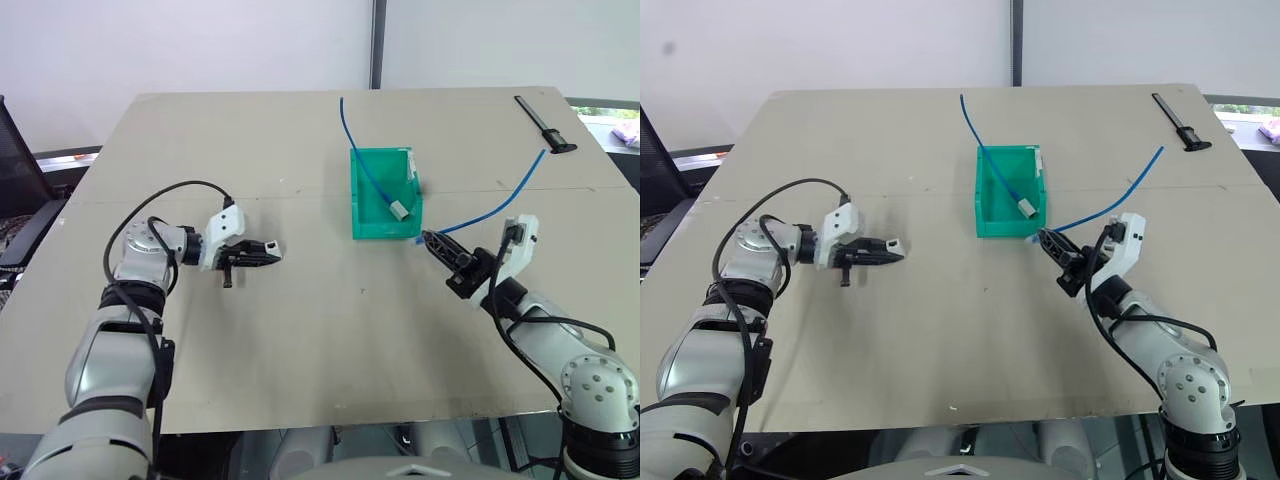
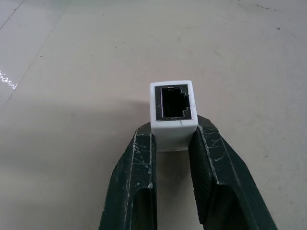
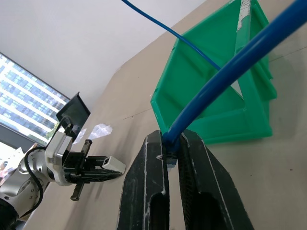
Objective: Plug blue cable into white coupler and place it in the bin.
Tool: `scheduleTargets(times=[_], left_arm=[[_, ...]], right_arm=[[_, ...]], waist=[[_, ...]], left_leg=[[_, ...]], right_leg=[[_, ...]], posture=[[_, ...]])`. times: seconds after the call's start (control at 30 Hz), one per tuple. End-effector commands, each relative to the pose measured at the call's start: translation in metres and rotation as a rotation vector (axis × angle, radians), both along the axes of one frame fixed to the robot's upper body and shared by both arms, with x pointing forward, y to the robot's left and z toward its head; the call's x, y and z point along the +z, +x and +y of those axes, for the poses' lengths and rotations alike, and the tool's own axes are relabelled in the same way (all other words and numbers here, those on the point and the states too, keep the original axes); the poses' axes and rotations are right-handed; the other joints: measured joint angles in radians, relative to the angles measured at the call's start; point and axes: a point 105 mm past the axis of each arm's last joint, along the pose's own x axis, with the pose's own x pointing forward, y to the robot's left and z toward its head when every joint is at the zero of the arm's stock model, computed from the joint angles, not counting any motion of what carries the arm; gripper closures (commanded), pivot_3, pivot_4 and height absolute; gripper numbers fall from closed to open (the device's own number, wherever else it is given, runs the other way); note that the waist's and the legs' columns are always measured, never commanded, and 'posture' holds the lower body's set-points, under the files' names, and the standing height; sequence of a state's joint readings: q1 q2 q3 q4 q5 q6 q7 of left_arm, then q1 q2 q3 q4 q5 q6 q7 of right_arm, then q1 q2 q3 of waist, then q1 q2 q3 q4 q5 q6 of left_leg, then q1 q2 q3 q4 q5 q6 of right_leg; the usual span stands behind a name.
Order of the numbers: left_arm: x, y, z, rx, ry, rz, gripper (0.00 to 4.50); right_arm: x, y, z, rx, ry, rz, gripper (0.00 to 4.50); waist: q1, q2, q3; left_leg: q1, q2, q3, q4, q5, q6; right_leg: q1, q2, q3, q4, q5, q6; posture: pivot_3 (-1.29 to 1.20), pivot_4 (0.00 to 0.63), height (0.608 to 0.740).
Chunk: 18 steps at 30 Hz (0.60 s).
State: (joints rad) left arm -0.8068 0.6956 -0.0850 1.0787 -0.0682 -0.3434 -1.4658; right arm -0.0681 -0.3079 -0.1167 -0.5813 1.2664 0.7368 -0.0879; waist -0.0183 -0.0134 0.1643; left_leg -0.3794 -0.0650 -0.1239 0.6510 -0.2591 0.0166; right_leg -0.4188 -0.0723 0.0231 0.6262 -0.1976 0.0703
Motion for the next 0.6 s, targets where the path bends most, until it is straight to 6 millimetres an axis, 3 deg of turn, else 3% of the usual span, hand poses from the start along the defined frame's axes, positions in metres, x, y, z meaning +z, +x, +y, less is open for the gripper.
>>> scheduleTargets(times=[0.03,0.13,0.37,0.6], left_arm=[[0.014,0.002,-0.007,-0.041,-0.048,-0.049,4.15],[0.021,0.000,-0.027,-0.121,-0.095,-0.065,4.15],[0.015,-0.031,-0.107,-0.393,-0.111,-0.044,4.15],[0.004,-0.032,-0.148,-0.445,-0.065,-0.051,4.15]], right_arm=[[0.013,-0.004,0.002,0.008,-0.007,-0.072,4.50],[0.017,-0.003,0.004,0.029,-0.095,-0.144,4.50],[0.027,-0.011,0.027,0.258,-0.449,-0.366,4.50],[0.018,-0.005,0.040,0.437,-0.672,-0.454,4.50]], waist=[[0.000,0.000,0.000],[0.001,0.000,0.000],[-0.002,0.000,0.000],[-0.001,-0.001,0.000]], left_leg=[[0.000,0.000,0.000,0.000,0.000,0.000],[0.000,0.000,0.000,0.000,0.000,0.000],[0.000,0.000,0.000,0.001,0.000,0.000],[0.000,0.000,0.000,0.002,0.000,0.000]], right_leg=[[0.000,0.000,0.000,0.000,0.000,0.000],[0.000,0.000,-0.001,0.000,0.000,0.000],[0.000,0.000,0.001,0.000,0.000,0.000],[0.000,0.001,0.000,0.000,0.000,0.000]], posture=[[0.00,0.150,0.740],[0.00,0.150,0.740],[0.00,0.150,0.740],[0.00,0.150,0.740]])
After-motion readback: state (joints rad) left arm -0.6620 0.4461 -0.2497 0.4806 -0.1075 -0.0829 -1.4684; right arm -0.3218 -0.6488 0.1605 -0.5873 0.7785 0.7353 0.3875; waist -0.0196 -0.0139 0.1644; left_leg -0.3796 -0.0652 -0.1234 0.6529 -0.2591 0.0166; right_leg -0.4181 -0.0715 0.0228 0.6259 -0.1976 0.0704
